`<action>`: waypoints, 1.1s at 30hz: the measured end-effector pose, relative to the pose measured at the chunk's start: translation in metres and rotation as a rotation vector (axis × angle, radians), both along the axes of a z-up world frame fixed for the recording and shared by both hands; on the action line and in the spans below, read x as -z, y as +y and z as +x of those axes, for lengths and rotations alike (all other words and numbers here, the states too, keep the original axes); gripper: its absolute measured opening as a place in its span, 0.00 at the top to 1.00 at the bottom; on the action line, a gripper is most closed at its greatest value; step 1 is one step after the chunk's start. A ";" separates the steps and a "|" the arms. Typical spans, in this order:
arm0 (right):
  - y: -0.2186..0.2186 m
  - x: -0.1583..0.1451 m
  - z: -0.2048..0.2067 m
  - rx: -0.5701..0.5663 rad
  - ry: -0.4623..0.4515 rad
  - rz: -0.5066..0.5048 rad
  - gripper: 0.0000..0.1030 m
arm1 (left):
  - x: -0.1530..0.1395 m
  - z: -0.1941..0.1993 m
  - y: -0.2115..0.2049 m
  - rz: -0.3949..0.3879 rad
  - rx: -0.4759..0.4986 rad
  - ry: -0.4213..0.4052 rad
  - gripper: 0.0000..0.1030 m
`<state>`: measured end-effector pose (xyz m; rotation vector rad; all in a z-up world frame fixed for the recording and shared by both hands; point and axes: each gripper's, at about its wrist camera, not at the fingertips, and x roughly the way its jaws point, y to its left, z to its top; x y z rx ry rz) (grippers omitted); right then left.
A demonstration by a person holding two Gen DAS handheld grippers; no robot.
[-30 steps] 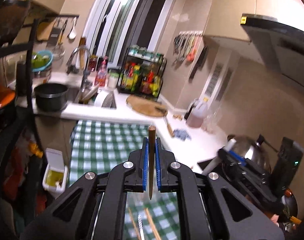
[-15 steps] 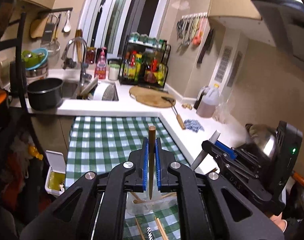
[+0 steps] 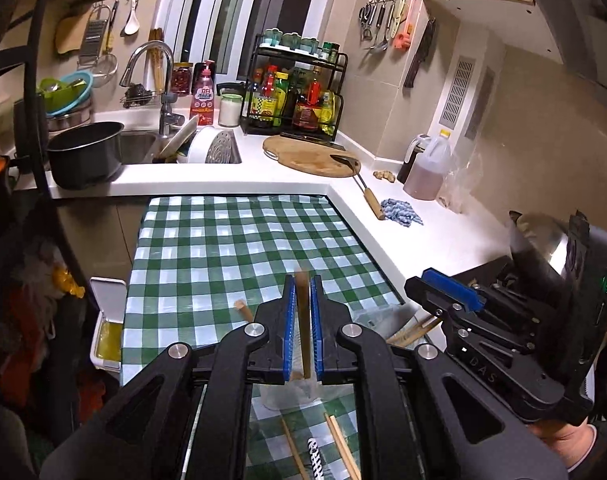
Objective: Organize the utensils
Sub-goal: 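Open the right tool dropping the fork while the left tool releases its chopstick, then move both open tools back down toward the spoon and chopsticks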
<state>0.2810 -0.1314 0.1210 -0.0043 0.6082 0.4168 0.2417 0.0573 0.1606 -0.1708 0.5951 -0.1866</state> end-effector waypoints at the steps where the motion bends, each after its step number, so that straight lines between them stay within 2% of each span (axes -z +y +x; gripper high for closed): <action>1: 0.000 0.000 -0.001 0.008 -0.003 -0.009 0.70 | 0.000 -0.001 0.000 0.004 0.000 -0.005 0.87; 10: -0.007 -0.017 -0.018 0.058 -0.063 -0.054 0.68 | -0.018 -0.028 0.001 -0.011 -0.025 -0.086 0.81; 18: -0.027 -0.053 -0.075 0.111 -0.217 -0.015 0.68 | -0.029 -0.077 -0.006 0.020 -0.065 -0.162 0.81; 24: -0.045 -0.053 -0.129 0.119 -0.270 0.032 0.68 | -0.011 -0.117 -0.013 0.046 -0.073 -0.160 0.81; 29: -0.049 -0.031 -0.165 0.125 -0.257 0.033 0.63 | 0.018 -0.144 -0.013 0.040 -0.076 -0.130 0.81; 33: -0.052 -0.006 -0.182 0.123 -0.221 0.032 0.62 | 0.044 -0.162 -0.012 0.054 -0.090 -0.097 0.81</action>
